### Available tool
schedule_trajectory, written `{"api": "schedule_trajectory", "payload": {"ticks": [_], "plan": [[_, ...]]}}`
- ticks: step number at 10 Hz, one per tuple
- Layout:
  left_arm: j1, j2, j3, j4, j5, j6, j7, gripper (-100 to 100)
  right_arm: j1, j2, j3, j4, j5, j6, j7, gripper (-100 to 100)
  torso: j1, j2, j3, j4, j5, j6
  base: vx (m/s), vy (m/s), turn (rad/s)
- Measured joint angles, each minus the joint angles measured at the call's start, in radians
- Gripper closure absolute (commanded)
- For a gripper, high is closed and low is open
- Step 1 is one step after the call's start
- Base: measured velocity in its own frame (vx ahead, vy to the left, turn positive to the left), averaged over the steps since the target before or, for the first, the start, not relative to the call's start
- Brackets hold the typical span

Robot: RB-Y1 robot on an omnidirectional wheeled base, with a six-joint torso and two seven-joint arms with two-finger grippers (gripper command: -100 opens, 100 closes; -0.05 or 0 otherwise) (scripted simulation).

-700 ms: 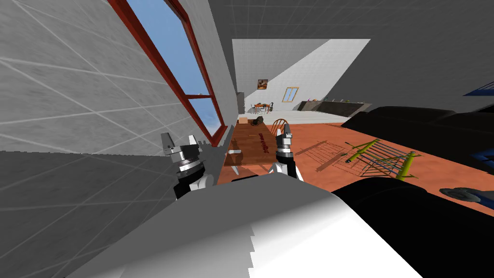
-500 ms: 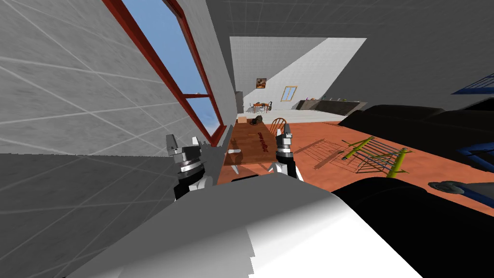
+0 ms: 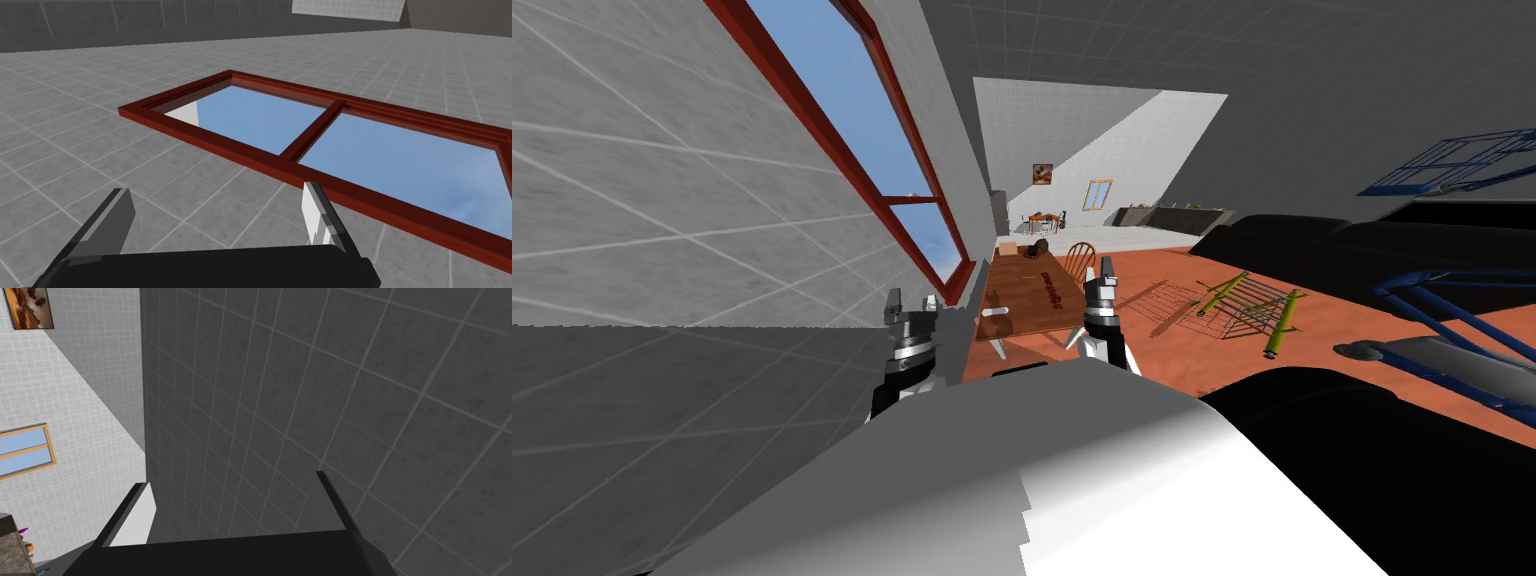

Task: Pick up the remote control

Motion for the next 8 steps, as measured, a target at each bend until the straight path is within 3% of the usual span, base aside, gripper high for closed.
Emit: {"api": "schedule_trajectory", "payload": {"ticks": [4, 8], "plan": [[0.059, 0.115, -0.02, 0.082, 0.069, 0.043, 0.062, -100, 0.0, 0.0, 0.0, 0.0, 0.0, 0.0, 0.0, 0, 0.001, 0.001, 0.0, 0.0, 0.0, 0.0, -0.044, 0.052, -0.181], [0.09, 0.216, -0.026, 0.16, 0.145, 0.12, 0.124, -100, 0.0, 0.0, 0.0, 0.0, 0.0, 0.0, 0.0, 0, 0.001, -0.001, 0.0, 0.0, 0.0, -0.001, -0.033, 0.05, -0.229]]}}
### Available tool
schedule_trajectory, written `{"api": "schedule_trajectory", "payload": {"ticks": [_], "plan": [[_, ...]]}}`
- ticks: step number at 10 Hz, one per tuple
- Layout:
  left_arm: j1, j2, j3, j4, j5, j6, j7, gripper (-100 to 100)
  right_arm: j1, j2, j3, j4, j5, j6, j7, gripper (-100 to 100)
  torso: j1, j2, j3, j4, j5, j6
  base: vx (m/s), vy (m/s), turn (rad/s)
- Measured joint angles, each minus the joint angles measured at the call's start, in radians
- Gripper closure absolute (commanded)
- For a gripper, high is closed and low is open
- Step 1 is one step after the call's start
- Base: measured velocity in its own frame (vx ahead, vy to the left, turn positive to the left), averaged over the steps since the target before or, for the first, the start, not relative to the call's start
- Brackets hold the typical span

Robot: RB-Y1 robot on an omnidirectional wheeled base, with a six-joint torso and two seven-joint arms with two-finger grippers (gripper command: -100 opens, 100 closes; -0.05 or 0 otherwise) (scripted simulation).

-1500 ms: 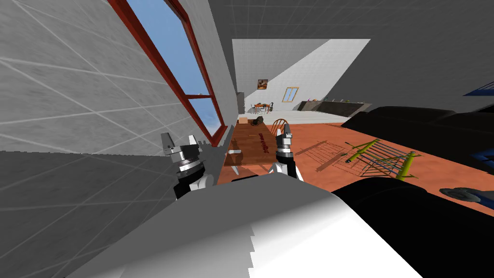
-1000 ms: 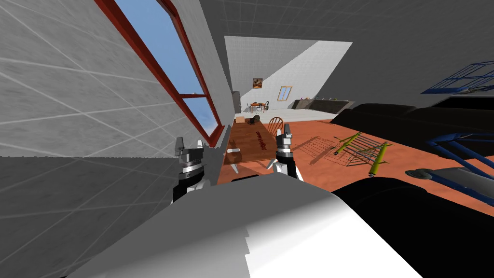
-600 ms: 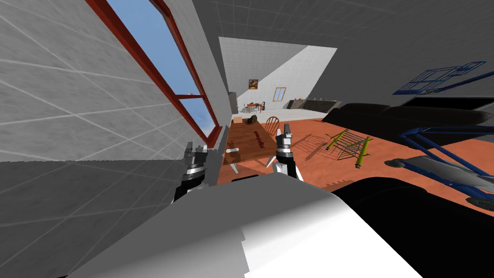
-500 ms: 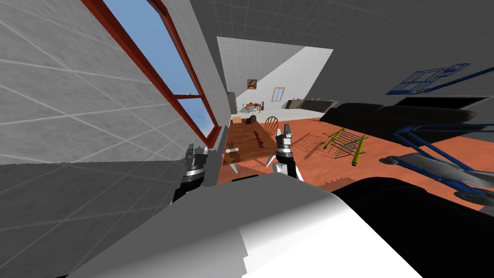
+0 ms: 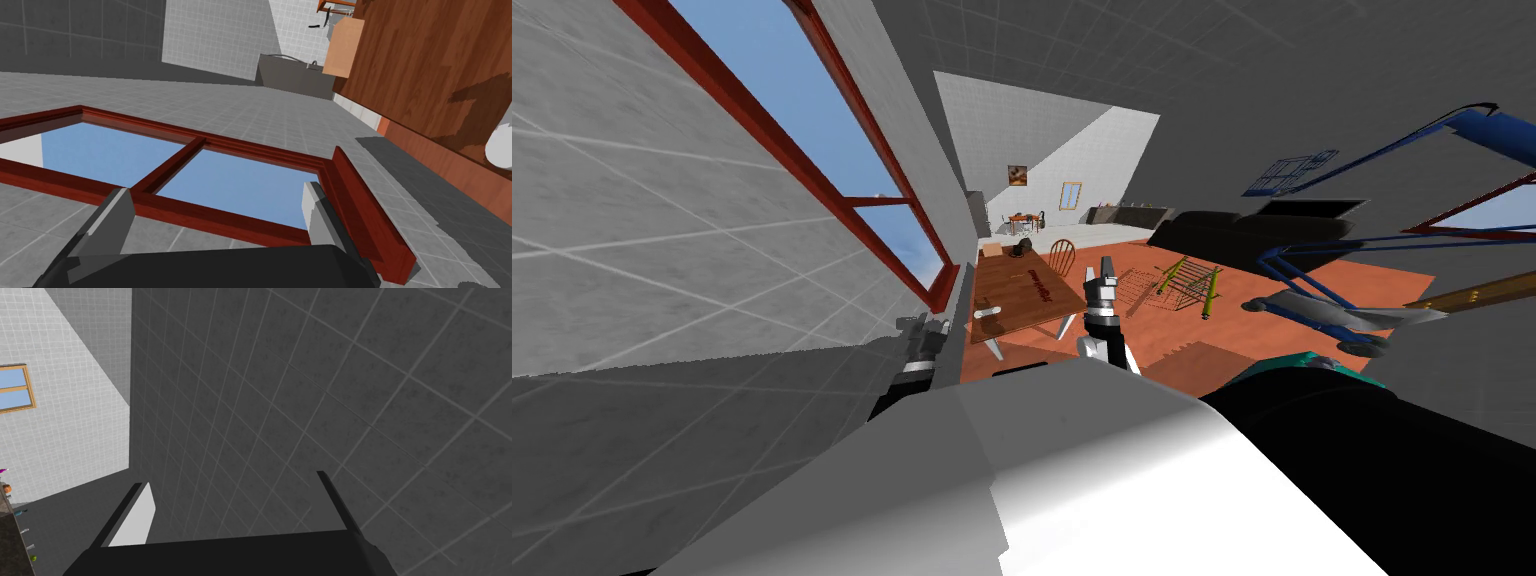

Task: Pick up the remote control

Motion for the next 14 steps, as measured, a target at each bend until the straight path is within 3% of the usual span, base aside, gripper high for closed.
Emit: {"api": "schedule_trajectory", "payload": {"ticks": [3, 8, 9, 10, 12, 14], "plan": [[0.045, 0.069, -0.006, 0.043, 0.056, 0.057, 0.04, -100, 0.0, 0.0, 0.0, 0.0, 0.0, 0.0, 0.0, 0, -0.001, -0.001, 0.0, 0.0, 0.0, 0.0, -0.025, 0.035, -0.182], [0.073, 0.173, 0.004, 0.134, 0.152, 0.154, 0.113, -100, 0.0, 0.0, 0.0, 0.0, 0.0, 0.0, 0.0, 0, -0.001, -0.002, -0.001, 0.0, 0.0, -0.001, -0.023, 0.035, -0.252], [0.087, 0.185, 0.006, 0.147, 0.174, 0.185, 0.123, -100, 0.0, 0.0, 0.0, 0.0, 0.0, 0.0, 0.0, 0, -0.001, -0.002, -0.001, 0.0, 0.0, 0.001, -0.035, 0.054, -0.424], [0.112, 0.225, 0.015, 0.17, 0.208, 0.215, 0.15, -100, 0.0, 0.0, 0.0, 0.0, 0.0, 0.0, 0.0, 0, 0.0, -0.001, -0.001, 0.0, 0.0, 0.0, -0.026, 0.043, -0.194], [0.106, 0.24, 0.012, 0.226, 0.248, 0.279, 0.169, -100, 0.0, 0.0, 0.0, 0.0, 0.0, 0.0, 0.0, 0, -0.001, -0.002, -0.001, 0.0, 0.0, 0.001, -0.017, 0.026, -0.268], [0.137, 0.291, 0.024, 0.256, 0.297, 0.319, 0.201, -100, 0.0, 0.0, 0.0, 0.0, 0.0, 0.0, 0.0, 0, -0.002, -0.003, -0.002, 0.0, 0.0, 0.001, -0.018, 0.028, -0.416]]}}
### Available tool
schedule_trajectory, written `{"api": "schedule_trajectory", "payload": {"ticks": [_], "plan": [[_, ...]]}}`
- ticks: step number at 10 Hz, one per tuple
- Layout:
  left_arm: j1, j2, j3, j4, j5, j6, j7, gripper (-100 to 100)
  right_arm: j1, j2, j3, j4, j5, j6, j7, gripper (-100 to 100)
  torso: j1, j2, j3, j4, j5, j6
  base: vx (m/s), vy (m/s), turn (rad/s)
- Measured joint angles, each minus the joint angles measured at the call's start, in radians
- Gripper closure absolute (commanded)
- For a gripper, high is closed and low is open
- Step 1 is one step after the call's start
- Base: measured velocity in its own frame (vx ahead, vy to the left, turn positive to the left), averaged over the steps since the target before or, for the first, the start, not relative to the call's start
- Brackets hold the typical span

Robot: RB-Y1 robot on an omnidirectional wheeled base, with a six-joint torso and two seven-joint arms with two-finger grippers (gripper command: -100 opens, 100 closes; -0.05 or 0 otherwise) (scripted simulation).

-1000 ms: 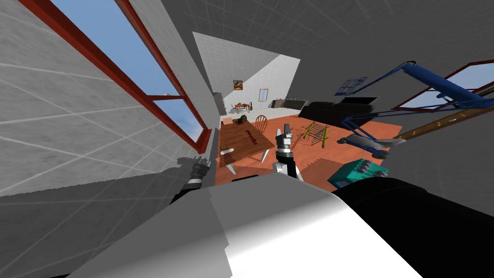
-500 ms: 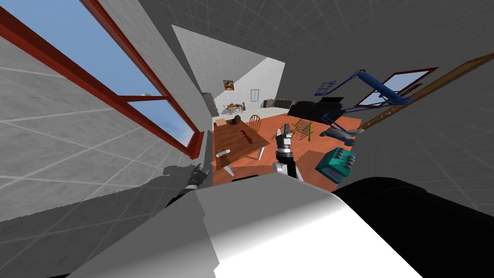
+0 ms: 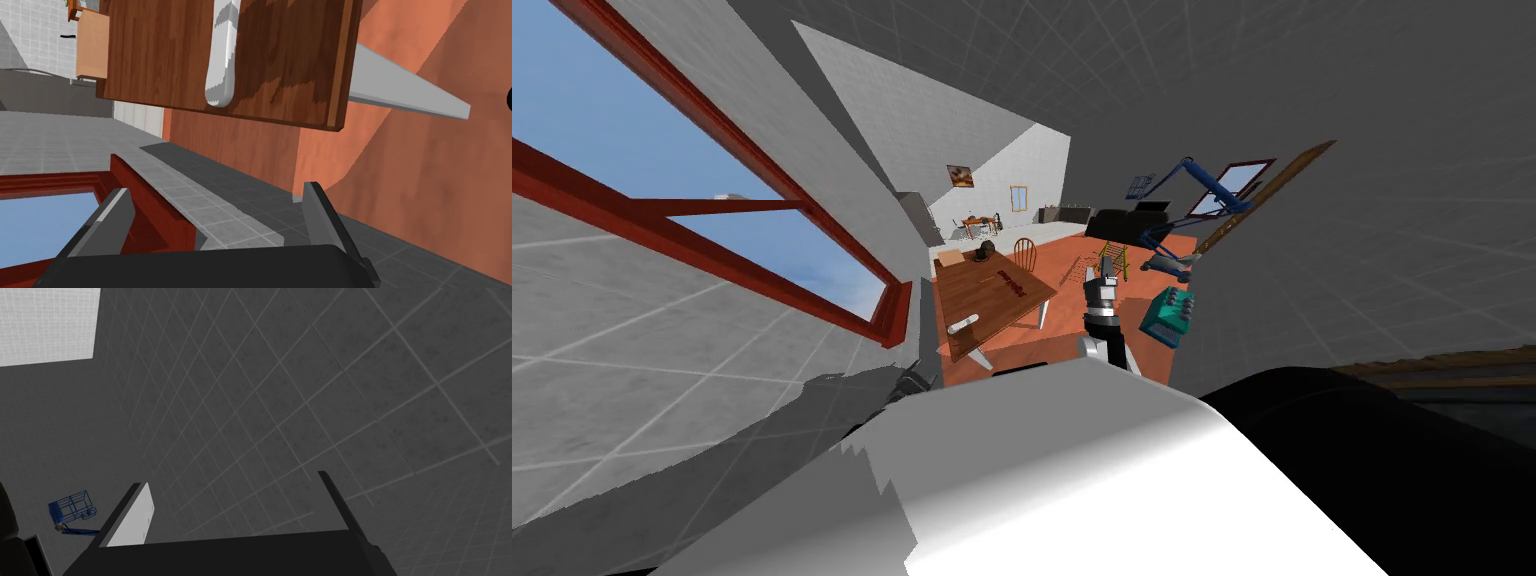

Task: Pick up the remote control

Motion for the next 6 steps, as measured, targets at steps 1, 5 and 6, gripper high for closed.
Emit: {"api": "schedule_trajectory", "payload": {"ticks": [1, 5, 6], "plan": [[0.034, 0.033, 0.016, 0.005, 0.032, 0.035, 0.022, -100, 0.0, 0.0, 0.0, 0.0, 0.0, 0.0, 0.0, 0, 0.001, 0.0, 0.0, 0.0, 0.0, -0.001, -0.019, 0.035, -0.215], [0.04, 0.092, 0.022, 0.114, 0.126, 0.138, 0.069, -100, 0.0, 0.0, 0.0, 0.0, 0.0, 0.0, 0.0, 0, 0.0, -0.001, -0.001, 0.0, 0.0, 0.0, -0.006, 0.019, -0.29], [0.047, 0.098, 0.03, 0.124, 0.139, 0.162, 0.077, -100, 0.0, 0.0, 0.0, 0.0, 0.0, 0.0, 0.0, 0, 0.0, -0.001, -0.001, 0.0, 0.0, -0.002, 0.0, 0.014, -0.375]]}}
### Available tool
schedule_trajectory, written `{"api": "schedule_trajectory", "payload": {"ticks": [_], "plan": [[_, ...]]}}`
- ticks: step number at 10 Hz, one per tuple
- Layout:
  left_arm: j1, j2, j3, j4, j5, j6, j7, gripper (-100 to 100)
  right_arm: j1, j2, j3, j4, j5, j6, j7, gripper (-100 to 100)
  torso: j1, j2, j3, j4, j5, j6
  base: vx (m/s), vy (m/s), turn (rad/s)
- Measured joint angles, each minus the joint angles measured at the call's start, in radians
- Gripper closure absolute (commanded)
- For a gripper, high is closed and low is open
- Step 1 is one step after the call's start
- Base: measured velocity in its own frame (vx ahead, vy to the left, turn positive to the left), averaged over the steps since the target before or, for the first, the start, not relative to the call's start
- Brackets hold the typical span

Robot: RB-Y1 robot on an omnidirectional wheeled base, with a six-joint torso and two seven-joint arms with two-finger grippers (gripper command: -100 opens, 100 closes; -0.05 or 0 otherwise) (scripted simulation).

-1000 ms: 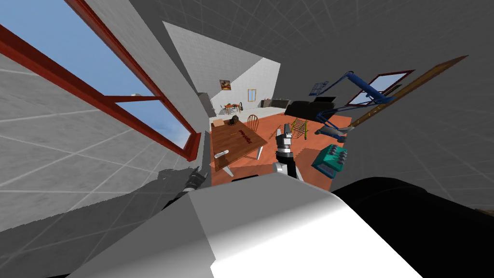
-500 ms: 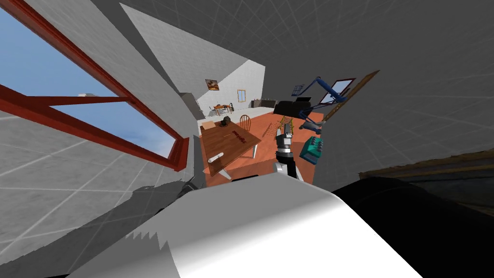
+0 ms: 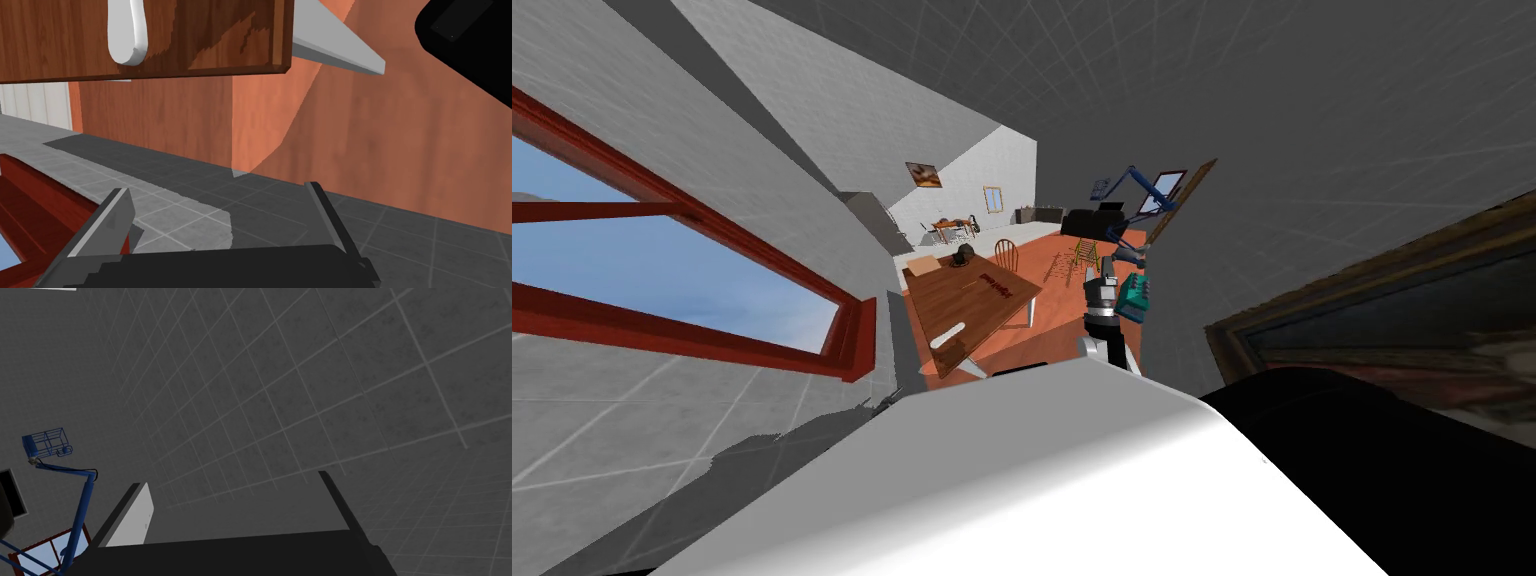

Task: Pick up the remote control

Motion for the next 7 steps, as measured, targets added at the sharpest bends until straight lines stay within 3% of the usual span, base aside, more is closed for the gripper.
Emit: {"api": "schedule_trajectory", "payload": {"ticks": [1, 2, 4, 5, 6, 7], "plan": [[-0.009, 0.032, 0.0, 0.04, 0.037, 0.024, 0.016, -100, 0.0, 0.0, 0.0, 0.0, 0.0, 0.0, 0.0, 0, 0.0, -0.001, 0.0, 0.0, 0.0, 0.002, -0.001, 0.02, -0.217], [0.006, 0.031, 0.02, 0.034, 0.044, 0.059, 0.024, -100, 0.0, 0.0, 0.0, 0.0, 0.0, 0.0, 0.0, 0, 0.0, 0.0, 0.0, 0.0, 0.0, 0.0, 0.003, 0.012, -0.36], [0.0, 0.057, 0.018, 0.089, 0.089, 0.105, 0.038, -100, 0.0, 0.0, 0.0, 0.0, 0.0, 0.0, 0.0, 0, 0.0, -0.001, 0.0, 0.0, 0.0, 0.0, 0.006, 0.017, -0.257], [0.011, 0.056, 0.039, 0.1, 0.102, 0.139, 0.048, -100, 0.0, 0.0, 0.0, 0.0, 0.0, 0.0, 0.0, 0, 0.0, -0.001, -0.001, 0.0, 0.0, 0.001, 0.006, 0.018, -0.246], [0.005, 0.068, 0.037, 0.123, 0.121, 0.161, 0.053, -100, 0.0, 0.0, 0.0, 0.0, 0.0, 0.0, 0.0, 0, 0.0, -0.001, -0.001, 0.0, 0.0, 0.0, 0.011, 0.016, -0.404], [0.017, 0.096, 0.038, 0.149, 0.165, 0.175, 0.059, -100, 0.0, 0.0, 0.0, 0.0, 0.0, 0.0, 0.0, 0, 0.0, -0.002, -0.001, 0.0, 0.0, 0.001, 0.011, 0.024, -0.196]]}}
